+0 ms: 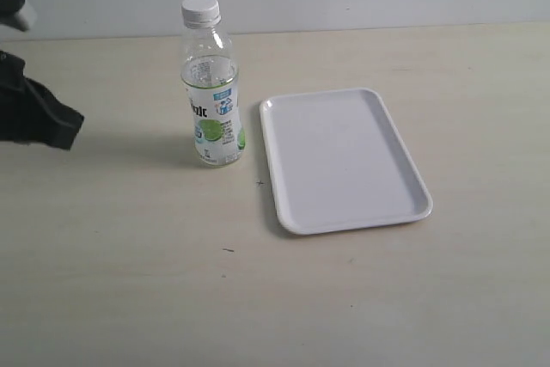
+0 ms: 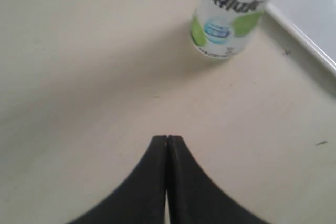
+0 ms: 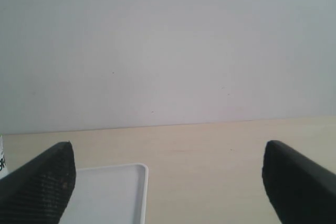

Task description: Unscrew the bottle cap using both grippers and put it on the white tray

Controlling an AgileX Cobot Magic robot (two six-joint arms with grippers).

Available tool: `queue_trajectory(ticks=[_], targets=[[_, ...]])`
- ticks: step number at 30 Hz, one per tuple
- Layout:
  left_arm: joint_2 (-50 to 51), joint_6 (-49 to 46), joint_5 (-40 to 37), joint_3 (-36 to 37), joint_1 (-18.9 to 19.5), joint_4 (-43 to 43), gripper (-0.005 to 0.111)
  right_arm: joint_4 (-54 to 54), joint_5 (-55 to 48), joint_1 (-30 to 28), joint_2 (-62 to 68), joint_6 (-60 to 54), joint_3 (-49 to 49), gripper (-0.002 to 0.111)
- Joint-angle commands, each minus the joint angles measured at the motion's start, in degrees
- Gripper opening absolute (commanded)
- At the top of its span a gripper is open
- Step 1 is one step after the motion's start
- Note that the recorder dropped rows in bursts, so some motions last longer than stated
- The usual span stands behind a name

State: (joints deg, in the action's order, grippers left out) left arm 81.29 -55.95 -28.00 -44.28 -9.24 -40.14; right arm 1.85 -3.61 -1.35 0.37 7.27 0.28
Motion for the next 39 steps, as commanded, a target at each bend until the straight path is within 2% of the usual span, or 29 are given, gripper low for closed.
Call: queue_trajectory(ticks=[1,3,5,8,13,17,19,23,29,32,39], targets=[[-0.60,-31.53,4.49,7.79,0.16,-33.66,0.000,0.05,0.19,0.03,-0.37,0.06,-0.28,0.091],[-0.60,-44.85,1.10,9.54,0.77,-49.54,0.000,0.05,0.19,0.03,-0.37,0.06,-0.28,0.091],[-0.60,-54.67,-7.09,11.30,2.10,-59.34,0.000,0.05,0.19,0.03,-0.37,0.06,-0.28,0.091],[-0.60,-56.80,-16.62,12.98,5.59,-59.81,0.000,0.05,0.19,0.03,-0.37,0.06,-0.28,0.091],[-0.60,-57.04,-27.51,13.41,11.73,-59.81,0.000,0.05,0.19,0.03,-0.37,0.06,-0.28,0.091],[-0.82,-64.27,-32.02,12.05,12.76,-59.81,0.000,0.05,0.19,0.03,-0.37,0.06,-0.28,0.091],[-1.74,-63.33,-32.73,10.08,12.76,-58.18,0.000,0.05,0.19,0.03,-0.37,0.06,-0.28,0.091],[-5.49,-59.10,-33.30,7.26,12.76,-49.39,0.000,0.05,0.19,0.03,-0.37,0.06,-0.28,0.091],[-12.72,-49.94,-29.23,6.99,12.76,-51.02,0.000,0.05,0.19,0.03,-0.37,0.06,-0.28,0.091],[-16.40,-41.93,-28.59,6.99,12.63,-51.19,0.000,0.05,0.19,0.03,-0.37,0.06,-0.28,0.091],[-23.86,-29.12,-28.01,6.99,12.54,-46.88,0.000,0.05,0.19,0.03,-0.37,0.06,-0.28,0.091]])
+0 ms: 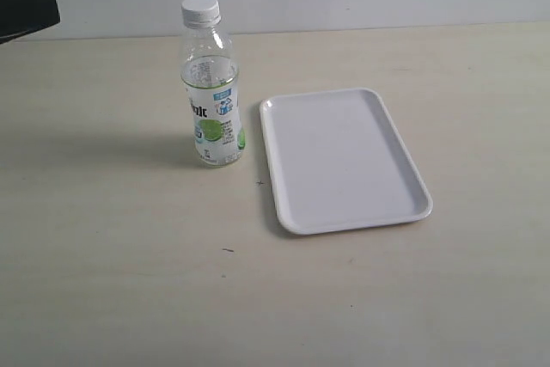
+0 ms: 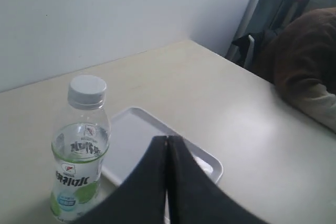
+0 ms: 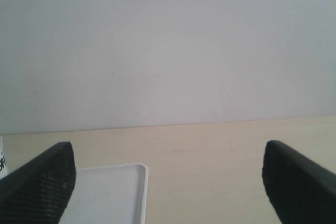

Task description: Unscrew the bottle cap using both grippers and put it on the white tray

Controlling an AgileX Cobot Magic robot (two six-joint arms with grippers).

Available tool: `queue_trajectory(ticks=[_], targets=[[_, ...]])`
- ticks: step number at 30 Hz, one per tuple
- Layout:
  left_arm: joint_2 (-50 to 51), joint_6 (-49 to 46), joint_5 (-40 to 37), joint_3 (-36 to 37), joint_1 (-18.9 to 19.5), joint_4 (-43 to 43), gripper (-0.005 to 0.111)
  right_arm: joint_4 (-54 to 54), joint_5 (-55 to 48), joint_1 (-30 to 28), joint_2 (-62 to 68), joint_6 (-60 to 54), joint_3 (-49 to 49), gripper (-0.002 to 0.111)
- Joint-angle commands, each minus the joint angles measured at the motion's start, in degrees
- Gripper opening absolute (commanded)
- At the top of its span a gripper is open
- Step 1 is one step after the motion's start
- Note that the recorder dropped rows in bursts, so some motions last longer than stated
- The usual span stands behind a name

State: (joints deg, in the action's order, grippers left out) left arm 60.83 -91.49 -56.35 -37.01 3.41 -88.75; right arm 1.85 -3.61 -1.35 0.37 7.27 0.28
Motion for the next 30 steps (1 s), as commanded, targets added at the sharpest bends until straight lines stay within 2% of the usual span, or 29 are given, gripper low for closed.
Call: queue_trajectory(ticks=[1,6,12,14,20,24,27,30], targets=[[-4.19,7.81,0.19,-0.27,-0.11,2.70,0.000,0.05,0.19,0.03,-0.37,0.06,-0.28,0.091],[-6.56,10.59,0.20,-0.27,-2.63,10.51,0.000,0.05,0.19,0.03,-0.37,0.06,-0.28,0.091],[-6.78,13.84,4.77,1.17,-3.45,10.71,0.000,0.05,0.19,0.03,-0.37,0.06,-0.28,0.091],[-6.78,19.12,9.12,1.50,-3.45,12.95,0.000,0.05,0.19,0.03,-0.37,0.06,-0.28,0.091],[-6.78,42.98,22.19,1.50,-3.45,21.24,0.000,0.05,0.19,0.03,-0.37,0.06,-0.28,0.091],[-7.17,55.10,28.08,1.50,-3.45,29.17,0.000,0.05,0.19,0.03,-0.37,0.06,-0.28,0.091],[-8.19,67.80,32.80,1.50,-3.45,38.88,0.000,0.05,0.73,0.03,-0.37,0.06,-0.28,0.091],[-9.41,83.73,36.45,1.50,-3.45,54.04,0.000,0.05,0.40,0.03,-0.37,0.06,-0.28,0.091]])
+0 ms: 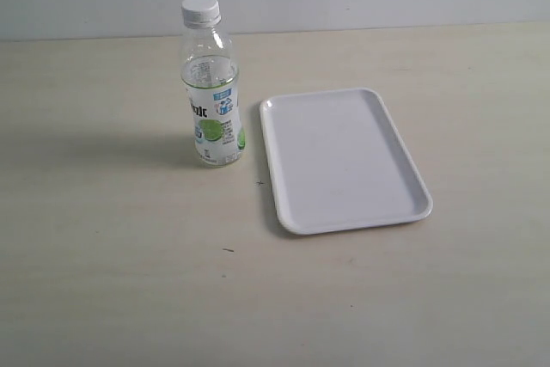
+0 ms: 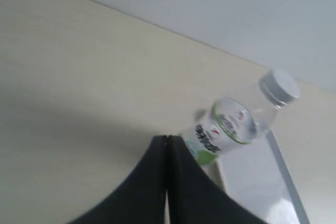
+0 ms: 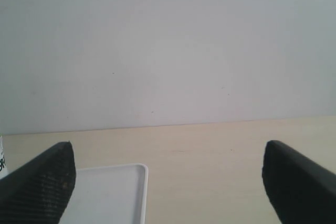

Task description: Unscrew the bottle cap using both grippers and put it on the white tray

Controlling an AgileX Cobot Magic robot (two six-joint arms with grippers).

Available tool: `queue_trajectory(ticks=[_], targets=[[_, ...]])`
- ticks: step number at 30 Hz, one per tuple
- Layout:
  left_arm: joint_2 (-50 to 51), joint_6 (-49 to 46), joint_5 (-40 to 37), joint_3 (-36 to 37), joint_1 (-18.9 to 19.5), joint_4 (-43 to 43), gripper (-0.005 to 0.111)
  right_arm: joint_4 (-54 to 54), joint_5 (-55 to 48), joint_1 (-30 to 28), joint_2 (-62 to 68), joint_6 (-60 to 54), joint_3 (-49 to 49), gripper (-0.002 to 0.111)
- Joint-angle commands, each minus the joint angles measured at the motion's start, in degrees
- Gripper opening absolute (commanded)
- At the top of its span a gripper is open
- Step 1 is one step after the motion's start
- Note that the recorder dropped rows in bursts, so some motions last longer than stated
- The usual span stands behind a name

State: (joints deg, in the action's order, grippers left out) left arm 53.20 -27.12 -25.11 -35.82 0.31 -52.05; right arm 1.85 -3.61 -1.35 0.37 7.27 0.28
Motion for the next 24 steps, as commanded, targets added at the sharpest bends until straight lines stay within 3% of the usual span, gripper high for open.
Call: queue_trajectory(ticks=[1,4,10,19,21,24], targets=[[-2.43,24.05,6.01,0.30,-0.35,21.79,0.000,0.05,0.26,0.03,-0.37,0.06,-0.28,0.091],[-4.71,28.79,7.57,0.30,-0.35,25.77,0.000,0.05,0.26,0.03,-0.37,0.06,-0.28,0.091],[-7.94,28.31,11.94,0.30,-0.35,26.38,0.000,0.05,0.26,0.03,-0.37,0.06,-0.28,0.091],[-7.94,28.76,11.77,0.30,-0.35,26.41,0.000,0.05,0.26,0.03,-0.37,0.06,-0.28,0.091],[-7.83,31.00,12.29,0.30,-0.35,29.42,0.000,0.05,0.26,0.03,-0.37,0.06,-0.28,0.091],[-7.83,47.23,13.48,0.30,-0.35,43.89,0.000,0.05,0.26,0.03,-0.37,0.06,-0.28,0.091]])
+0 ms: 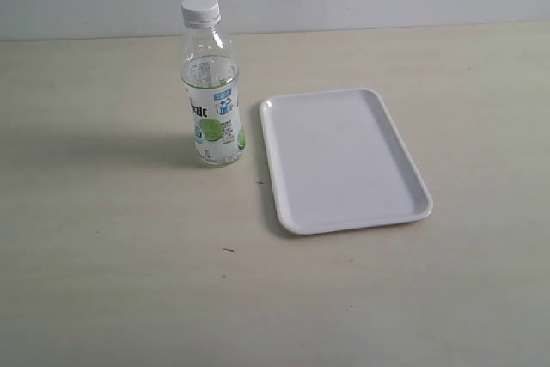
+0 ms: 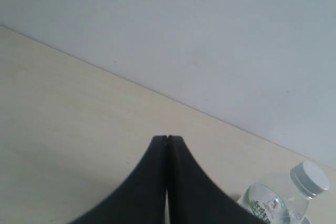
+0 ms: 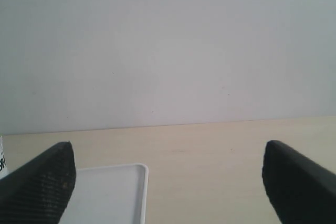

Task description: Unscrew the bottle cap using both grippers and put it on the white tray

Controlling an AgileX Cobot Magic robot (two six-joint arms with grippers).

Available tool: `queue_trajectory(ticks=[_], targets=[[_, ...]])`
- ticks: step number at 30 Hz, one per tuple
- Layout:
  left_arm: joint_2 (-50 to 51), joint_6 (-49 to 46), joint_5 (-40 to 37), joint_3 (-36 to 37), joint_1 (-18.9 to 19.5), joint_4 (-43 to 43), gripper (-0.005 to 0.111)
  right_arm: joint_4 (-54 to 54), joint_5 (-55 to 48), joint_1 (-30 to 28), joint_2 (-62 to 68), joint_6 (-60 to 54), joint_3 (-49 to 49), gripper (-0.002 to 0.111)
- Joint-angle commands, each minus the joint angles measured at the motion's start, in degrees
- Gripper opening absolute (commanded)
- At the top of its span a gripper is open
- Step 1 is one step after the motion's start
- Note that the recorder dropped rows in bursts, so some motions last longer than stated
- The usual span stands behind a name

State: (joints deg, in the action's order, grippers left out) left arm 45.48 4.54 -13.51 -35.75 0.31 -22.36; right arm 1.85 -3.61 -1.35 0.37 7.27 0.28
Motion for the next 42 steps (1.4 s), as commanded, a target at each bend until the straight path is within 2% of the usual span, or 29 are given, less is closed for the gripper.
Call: queue_trajectory(ticks=[1,5,8,10,13,15,20,22,25,27,32,35,37,40,42], targets=[[-0.12,28.36,3.01,0.23,-0.35,23.38,0.000,0.05,0.26,0.03,-0.37,0.06,-0.28,0.091],[-0.12,31.25,6.42,0.23,-0.35,29.97,0.000,0.05,0.26,0.03,-0.37,0.06,-0.28,0.091],[0.00,31.93,10.59,0.38,-0.35,40.46,0.000,0.05,0.26,0.03,-0.37,0.06,-0.28,0.091],[0.62,31.88,15.14,1.23,-0.35,40.47,0.000,0.05,0.26,0.03,-0.37,0.06,-0.28,0.091],[2.50,31.00,16.39,1.47,-2.75,43.13,0.000,0.05,0.26,0.03,-0.37,0.06,-0.28,0.091],[4.77,27.15,18.51,1.47,-5.02,47.29,0.000,0.05,0.26,0.03,-0.37,0.06,-0.28,0.091],[7.93,27.68,22.31,1.51,-5.63,46.85,0.000,0.05,0.26,0.03,-0.37,0.06,-0.28,0.091],[9.65,27.68,22.22,1.51,-7.60,47.22,0.000,0.05,0.26,0.03,-0.37,0.06,-0.28,0.091],[13.13,27.44,22.33,1.74,-13.25,50.54,0.000,0.05,0.26,0.03,-0.37,0.06,-0.28,0.091],[13.99,29.05,22.33,1.74,-14.64,50.54,0.000,0.05,0.26,0.03,-0.37,0.06,-0.28,0.091],[15.93,34.67,23.05,2.26,-14.88,50.67,0.000,0.05,0.26,0.03,-0.37,0.06,-0.28,0.091],[18.10,36.06,23.45,3.11,-14.88,53.89,0.000,0.05,0.26,0.03,-0.37,0.06,-0.28,0.091],[19.45,40.76,24.33,3.64,-14.88,55.27,0.000,0.05,0.26,0.03,-0.37,0.06,-0.28,0.091],[20.53,47.30,33.34,5.30,-14.88,61.91,0.000,0.05,0.26,0.03,-0.37,0.06,-0.28,0.091],[21.57,50.41,41.20,5.87,-14.88,70.34,0.000,0.05,0.26,0.03,-0.37,0.06,-0.28,0.091]])
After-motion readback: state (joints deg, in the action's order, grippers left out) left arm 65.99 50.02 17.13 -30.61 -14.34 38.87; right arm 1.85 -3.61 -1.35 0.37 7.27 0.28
